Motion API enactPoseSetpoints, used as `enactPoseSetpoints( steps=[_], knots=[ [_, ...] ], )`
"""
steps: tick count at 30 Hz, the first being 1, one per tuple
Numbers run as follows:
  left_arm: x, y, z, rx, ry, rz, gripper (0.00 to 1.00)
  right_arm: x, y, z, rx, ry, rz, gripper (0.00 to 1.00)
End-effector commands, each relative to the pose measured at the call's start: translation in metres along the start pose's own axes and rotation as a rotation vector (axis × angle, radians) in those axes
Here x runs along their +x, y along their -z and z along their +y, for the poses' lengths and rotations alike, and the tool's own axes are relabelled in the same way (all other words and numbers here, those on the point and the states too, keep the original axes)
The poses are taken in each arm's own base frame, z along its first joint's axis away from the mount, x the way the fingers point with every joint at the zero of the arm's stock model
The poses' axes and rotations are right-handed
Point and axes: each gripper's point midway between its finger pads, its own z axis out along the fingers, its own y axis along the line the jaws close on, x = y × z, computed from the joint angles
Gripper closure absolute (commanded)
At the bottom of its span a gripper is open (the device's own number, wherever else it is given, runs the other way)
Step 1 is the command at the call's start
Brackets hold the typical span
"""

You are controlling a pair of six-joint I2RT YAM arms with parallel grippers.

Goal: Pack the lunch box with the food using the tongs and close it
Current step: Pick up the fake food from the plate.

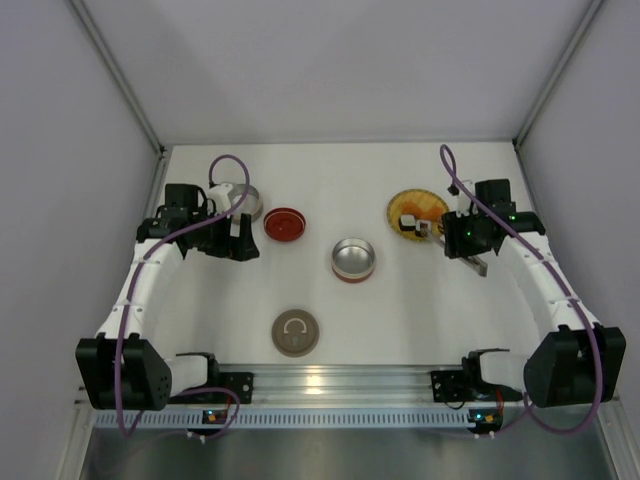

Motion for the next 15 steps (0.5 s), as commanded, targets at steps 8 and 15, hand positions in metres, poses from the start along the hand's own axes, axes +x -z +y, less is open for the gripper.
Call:
enactPoseSetpoints(
  steps=[8, 15],
  knots=[
    [-0.015, 0.000, 0.001, -0.007, -0.028, -0.057, 0.02, -0.025, 0.002, -0.004, 0.042, -0.044, -0.082, 0.53],
    [-0.015, 0.001, 0.004, -0.022, -0.031, -0.055, 0.02, -0.028, -0.001, 0.005, -0.006, -0.033, -0.086, 0.52]
  ],
)
